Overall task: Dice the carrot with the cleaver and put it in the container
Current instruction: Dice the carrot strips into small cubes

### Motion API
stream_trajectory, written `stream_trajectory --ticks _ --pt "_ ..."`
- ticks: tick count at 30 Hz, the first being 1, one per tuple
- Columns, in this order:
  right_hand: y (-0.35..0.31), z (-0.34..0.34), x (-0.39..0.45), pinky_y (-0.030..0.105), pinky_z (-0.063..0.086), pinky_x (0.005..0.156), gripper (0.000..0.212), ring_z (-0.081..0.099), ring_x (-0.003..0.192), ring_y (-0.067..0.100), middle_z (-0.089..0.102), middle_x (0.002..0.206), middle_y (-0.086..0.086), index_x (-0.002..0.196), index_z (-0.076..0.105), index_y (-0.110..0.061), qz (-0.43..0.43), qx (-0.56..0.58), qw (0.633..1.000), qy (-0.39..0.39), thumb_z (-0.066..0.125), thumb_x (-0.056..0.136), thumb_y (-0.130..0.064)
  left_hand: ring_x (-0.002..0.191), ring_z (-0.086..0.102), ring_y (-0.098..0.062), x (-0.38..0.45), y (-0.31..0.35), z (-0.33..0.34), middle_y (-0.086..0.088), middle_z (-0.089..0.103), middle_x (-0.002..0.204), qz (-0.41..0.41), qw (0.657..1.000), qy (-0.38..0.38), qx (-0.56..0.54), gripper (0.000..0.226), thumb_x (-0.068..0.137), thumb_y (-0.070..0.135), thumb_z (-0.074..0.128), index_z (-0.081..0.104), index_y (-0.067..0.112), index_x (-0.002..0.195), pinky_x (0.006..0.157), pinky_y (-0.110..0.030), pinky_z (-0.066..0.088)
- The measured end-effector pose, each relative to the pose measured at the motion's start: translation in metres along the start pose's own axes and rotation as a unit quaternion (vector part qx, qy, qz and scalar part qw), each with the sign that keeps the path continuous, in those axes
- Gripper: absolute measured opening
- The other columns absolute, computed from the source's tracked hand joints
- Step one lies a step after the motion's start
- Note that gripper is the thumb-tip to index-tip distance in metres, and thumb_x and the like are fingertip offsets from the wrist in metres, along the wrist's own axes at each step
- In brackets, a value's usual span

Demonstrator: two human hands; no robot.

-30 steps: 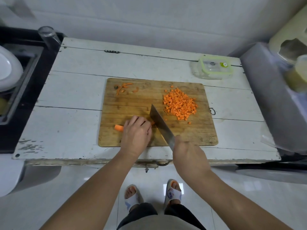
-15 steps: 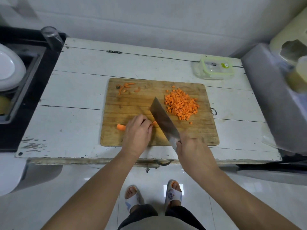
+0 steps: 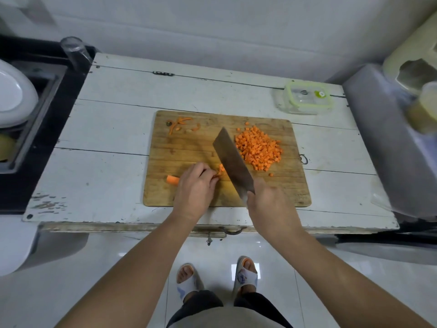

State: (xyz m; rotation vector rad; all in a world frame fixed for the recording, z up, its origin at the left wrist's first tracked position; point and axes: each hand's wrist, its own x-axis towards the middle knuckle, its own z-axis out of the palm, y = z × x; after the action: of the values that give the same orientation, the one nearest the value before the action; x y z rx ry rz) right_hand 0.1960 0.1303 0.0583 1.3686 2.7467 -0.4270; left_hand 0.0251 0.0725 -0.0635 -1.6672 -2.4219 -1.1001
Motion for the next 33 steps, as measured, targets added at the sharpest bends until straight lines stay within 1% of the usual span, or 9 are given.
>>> stream_trajectory --ticks 5,8,10,13,16,22,27,30,33 --pt "0.001 0.006 -0.017 0.04 0.053 0.061 0.003 0.06 0.071 0.029 0.06 0.077 0.006 0.102 0.047 -0.017 0.011 -0.028 0.999 -0.037 0.047 0.098 -0.016 0.085 0.06 -0.024 0.0 0.0 -0.001 -0.006 0.06 0.097 -0.003 1.0 -0.002 0.004 0.009 0.089 0.012 0.073 0.073 0.006 0.094 0.075 -0.04 0.055" --pt "-0.004 0.012 -0.019 0.034 0.042 0.057 0.014 0.05 0.065 0.026 0.049 0.071 0.001 0.097 0.042 -0.017 0.03 -0.049 0.995 -0.076 0.048 0.094 -0.005 0.085 0.059 -0.024 0.0 -0.001 0.002 -0.006 0.06 0.093 0.001 1.0 -0.003 0.014 0.007 0.091 0.01 0.069 0.074 0.005 0.091 0.075 -0.041 0.054" --pt "-0.011 0.018 -0.015 0.033 0.04 0.056 0.017 0.053 0.066 0.027 0.055 0.075 0.003 0.102 0.045 -0.015 0.032 -0.063 0.994 -0.081 0.049 0.092 -0.002 0.086 0.058 -0.023 0.0 0.0 0.002 -0.005 0.06 0.092 0.001 1.0 -0.005 0.017 0.007 0.09 0.008 0.069 0.074 0.006 0.092 0.075 -0.04 0.054" --pt "-0.018 0.026 0.008 0.036 0.044 0.057 0.014 0.064 0.074 0.032 0.065 0.083 0.008 0.106 0.046 -0.014 0.021 -0.042 0.997 -0.058 0.05 0.095 -0.006 0.085 0.057 -0.023 0.001 -0.001 0.003 -0.005 0.06 0.091 -0.002 1.0 -0.003 0.009 0.006 0.088 0.006 0.07 0.076 0.006 0.091 0.071 -0.039 0.052" --pt "-0.017 0.021 0.022 0.039 0.048 0.059 0.007 0.065 0.078 0.035 0.065 0.084 0.011 0.106 0.046 -0.014 0.016 -0.005 0.999 -0.041 0.049 0.099 -0.015 0.086 0.058 -0.023 0.0 -0.001 0.002 -0.005 0.061 0.093 -0.001 1.0 -0.002 -0.001 0.008 0.09 0.006 0.07 0.077 0.005 0.093 0.072 -0.039 0.053" --pt "-0.003 0.004 -0.008 0.04 0.052 0.062 0.012 0.061 0.074 0.029 0.061 0.08 0.006 0.105 0.05 -0.016 0.02 0.032 0.999 -0.011 0.046 0.102 -0.027 0.098 0.06 -0.014 -0.003 0.005 -0.015 -0.004 0.054 0.114 -0.039 0.998 0.002 -0.039 0.014 0.092 0.007 0.061 0.068 0.006 0.104 0.084 -0.018 0.048" --pt "-0.013 0.011 -0.014 0.036 0.045 0.059 0.006 0.05 0.069 0.026 0.045 0.07 -0.001 0.097 0.042 -0.019 0.019 0.003 0.999 -0.03 0.047 0.101 -0.019 0.095 0.059 -0.019 -0.001 0.006 -0.009 -0.008 0.056 0.109 -0.04 0.999 0.013 -0.007 0.008 0.091 0.004 0.063 0.068 0.004 0.097 0.084 -0.027 0.052" --pt "-0.023 0.02 -0.011 0.034 0.04 0.059 0.014 0.048 0.069 0.027 0.06 0.082 0.006 0.106 0.047 -0.015 0.039 -0.025 0.997 -0.066 0.049 0.096 -0.007 0.093 0.059 -0.024 0.0 0.007 -0.006 -0.011 0.057 0.103 -0.03 0.999 0.011 0.029 0.003 0.089 0.003 0.068 0.07 0.001 0.091 0.079 -0.03 0.052" --pt "-0.031 0.025 -0.001 0.034 0.04 0.06 0.02 0.06 0.074 0.03 0.066 0.088 0.009 0.109 0.048 -0.012 0.022 -0.05 0.996 -0.068 0.048 0.092 -0.001 0.092 0.058 -0.026 0.001 0.003 -0.003 -0.012 0.057 0.099 -0.037 0.998 -0.002 0.048 0.002 0.09 0.001 0.069 0.07 -0.001 0.089 0.075 -0.029 0.049"
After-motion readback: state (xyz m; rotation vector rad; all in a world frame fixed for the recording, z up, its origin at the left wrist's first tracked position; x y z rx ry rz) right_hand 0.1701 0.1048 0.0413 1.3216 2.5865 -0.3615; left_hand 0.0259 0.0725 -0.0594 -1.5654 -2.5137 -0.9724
